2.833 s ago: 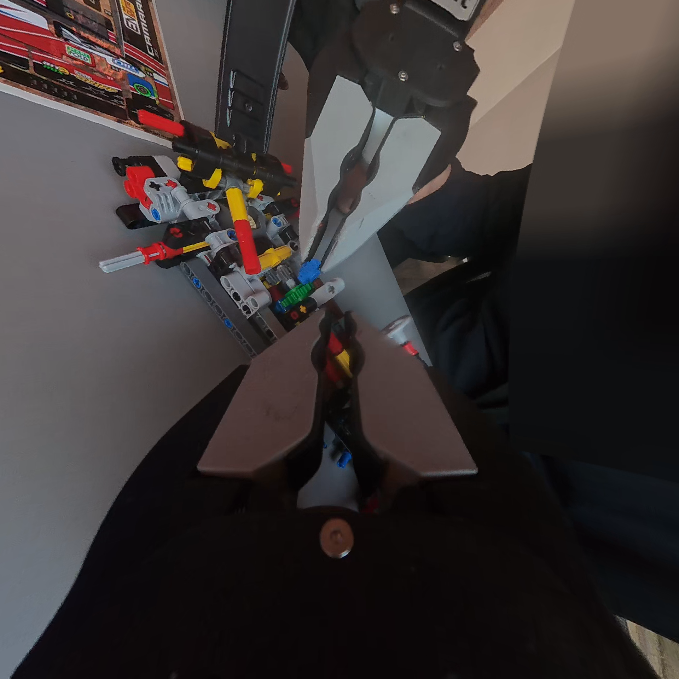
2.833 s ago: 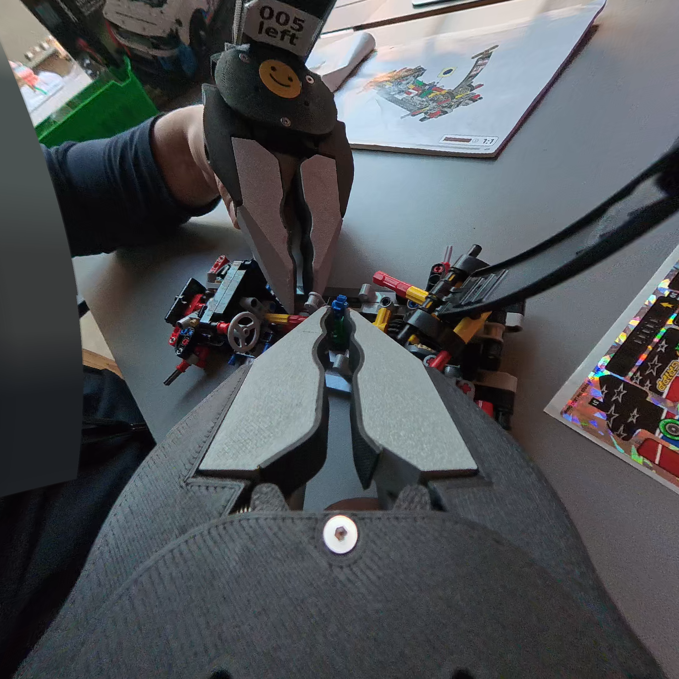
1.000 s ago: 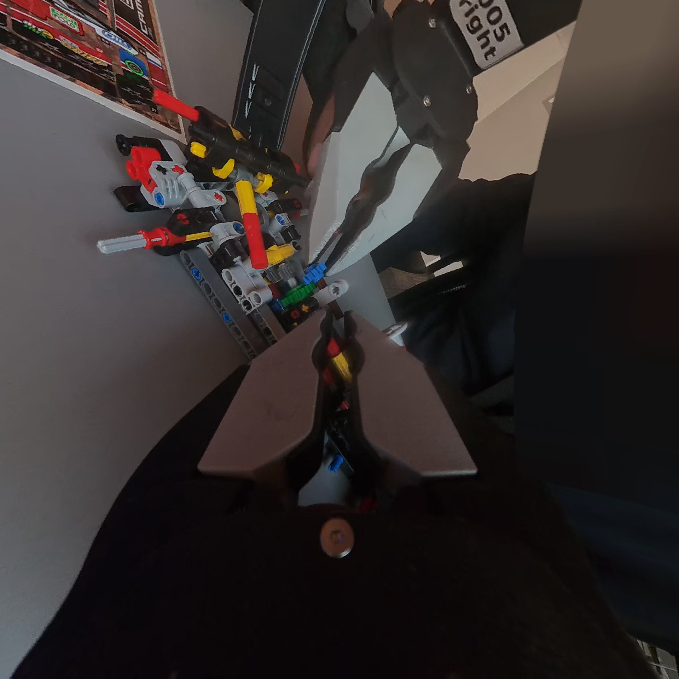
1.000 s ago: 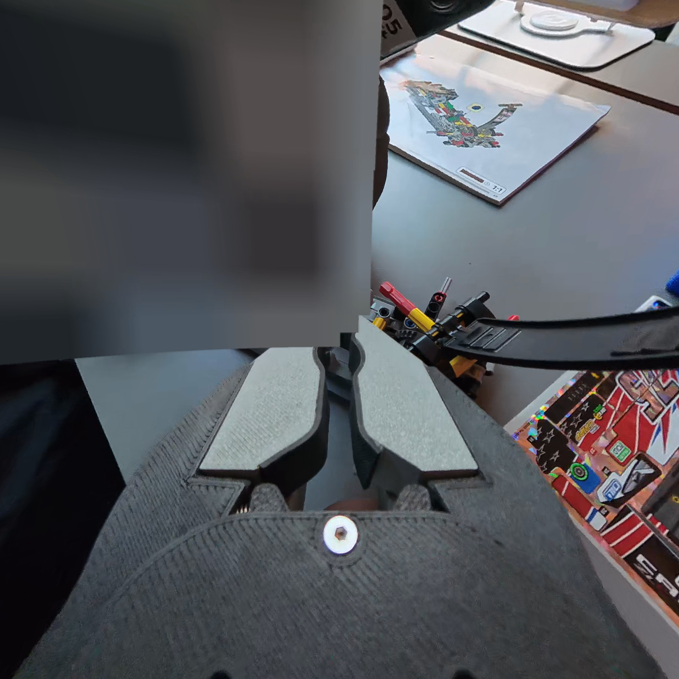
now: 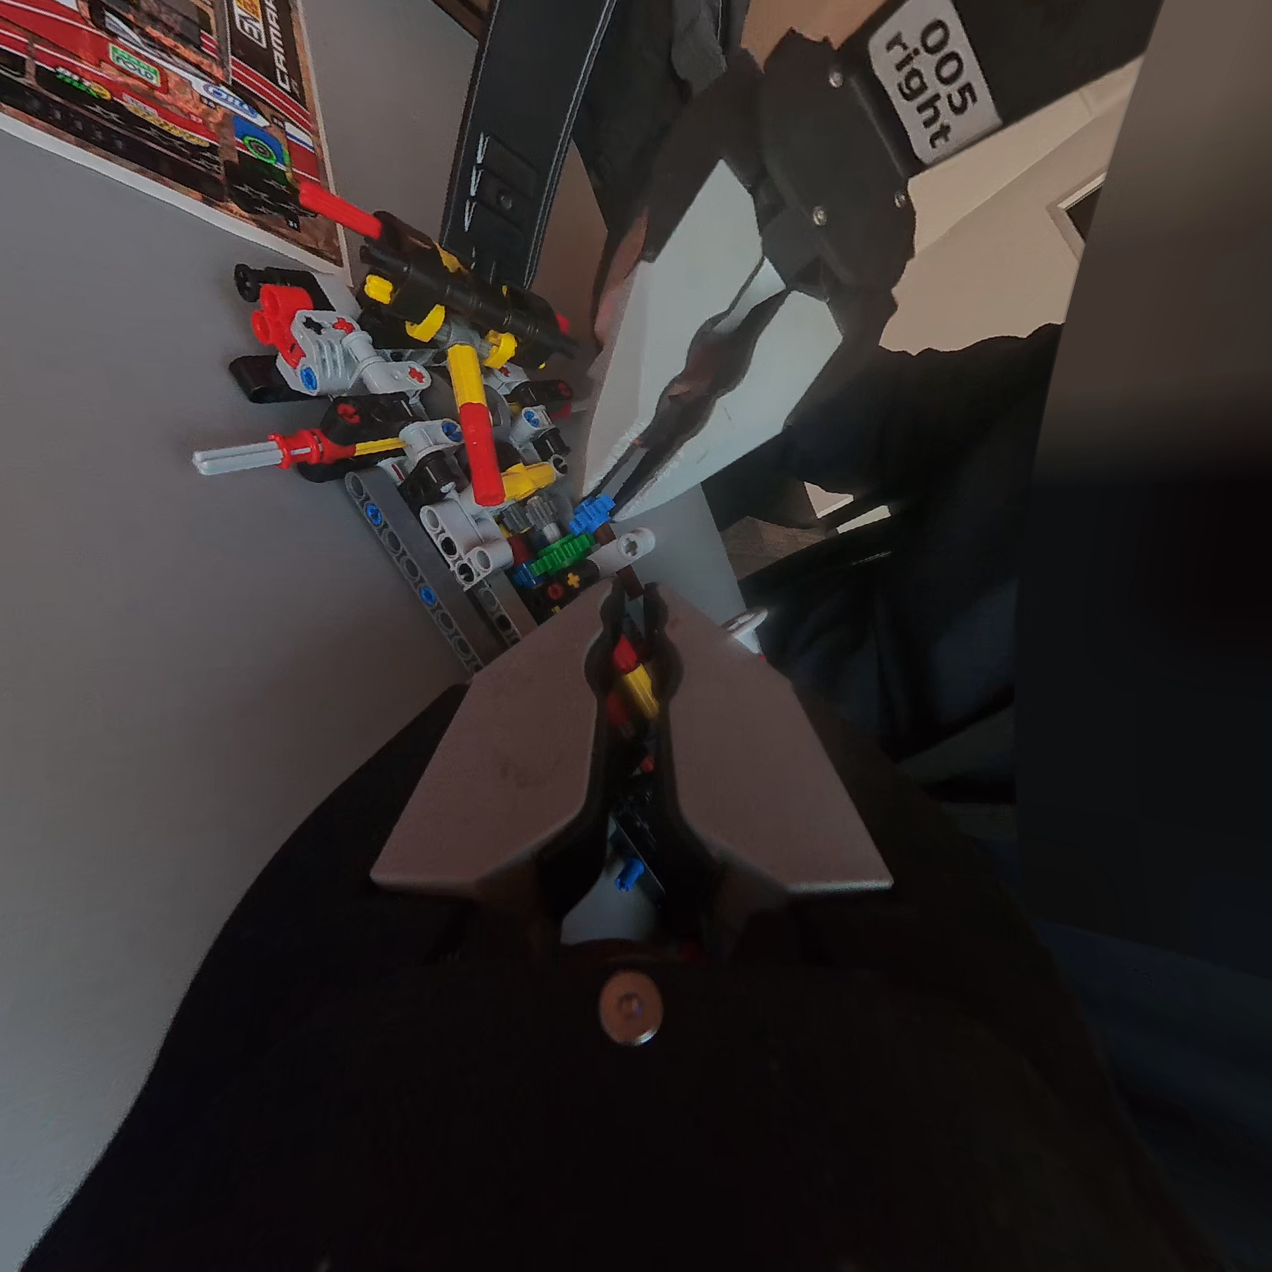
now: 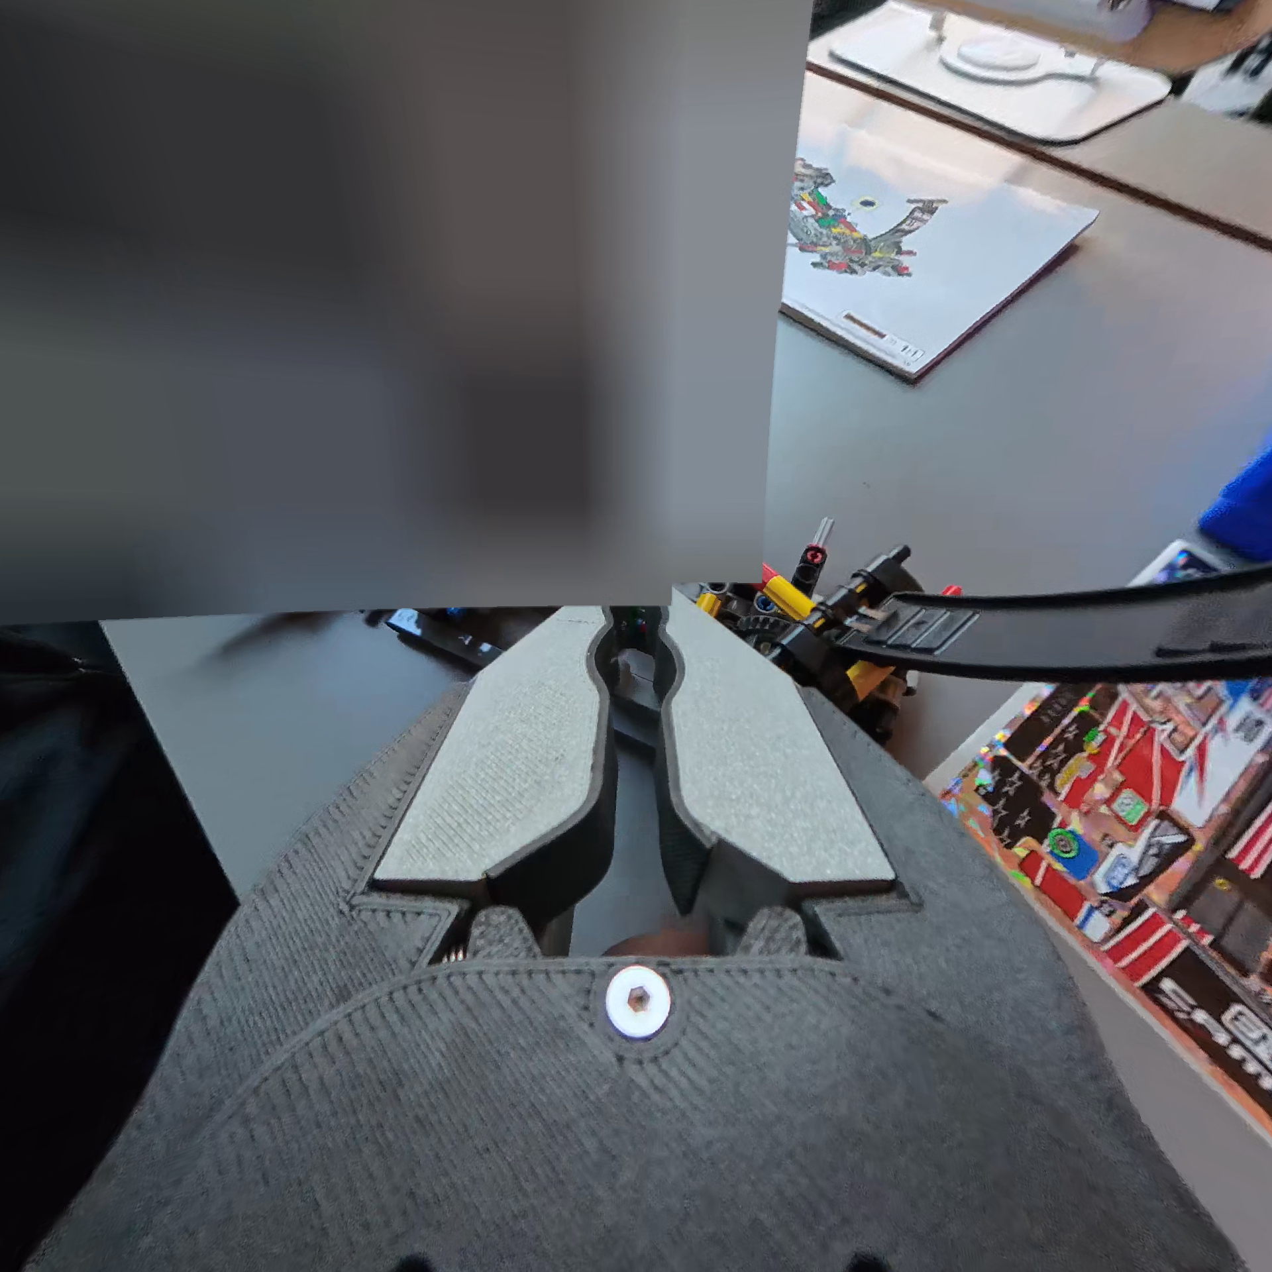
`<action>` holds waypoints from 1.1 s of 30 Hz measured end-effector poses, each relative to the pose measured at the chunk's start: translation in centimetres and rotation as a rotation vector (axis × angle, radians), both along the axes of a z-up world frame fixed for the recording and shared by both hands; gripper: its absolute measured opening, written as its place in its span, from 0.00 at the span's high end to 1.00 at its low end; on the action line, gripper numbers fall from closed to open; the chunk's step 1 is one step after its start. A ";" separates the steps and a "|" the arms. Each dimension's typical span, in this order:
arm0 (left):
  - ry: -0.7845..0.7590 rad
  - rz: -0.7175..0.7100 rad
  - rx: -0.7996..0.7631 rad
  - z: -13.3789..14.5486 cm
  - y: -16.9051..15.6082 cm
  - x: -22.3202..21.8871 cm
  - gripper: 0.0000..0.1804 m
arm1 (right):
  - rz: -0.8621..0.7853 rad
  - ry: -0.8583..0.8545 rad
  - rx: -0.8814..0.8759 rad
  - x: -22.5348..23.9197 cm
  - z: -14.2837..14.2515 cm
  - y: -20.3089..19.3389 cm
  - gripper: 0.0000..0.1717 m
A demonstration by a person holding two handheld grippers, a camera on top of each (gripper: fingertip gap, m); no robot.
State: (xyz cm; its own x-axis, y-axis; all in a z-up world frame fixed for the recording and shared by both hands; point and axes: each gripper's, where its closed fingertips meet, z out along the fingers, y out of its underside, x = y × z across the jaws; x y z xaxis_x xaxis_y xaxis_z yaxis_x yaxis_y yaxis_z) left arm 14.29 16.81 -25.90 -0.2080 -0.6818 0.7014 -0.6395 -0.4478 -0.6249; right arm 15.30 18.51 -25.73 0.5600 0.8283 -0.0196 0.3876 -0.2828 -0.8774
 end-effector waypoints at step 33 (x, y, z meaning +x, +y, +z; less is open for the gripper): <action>-0.018 -0.021 0.057 0.0 -0.5 0.2 0.99 | 0.170 0.014 -0.057 -0.1 -0.4 -0.7 0.98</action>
State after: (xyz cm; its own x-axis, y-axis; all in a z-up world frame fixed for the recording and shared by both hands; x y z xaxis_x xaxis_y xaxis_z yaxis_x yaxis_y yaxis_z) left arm 14.45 16.35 -25.91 -0.2347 -0.7160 0.6574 -0.6368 -0.3978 -0.6605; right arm 15.24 17.76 -26.09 0.4115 0.9082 -0.0760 0.4218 -0.2637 -0.8675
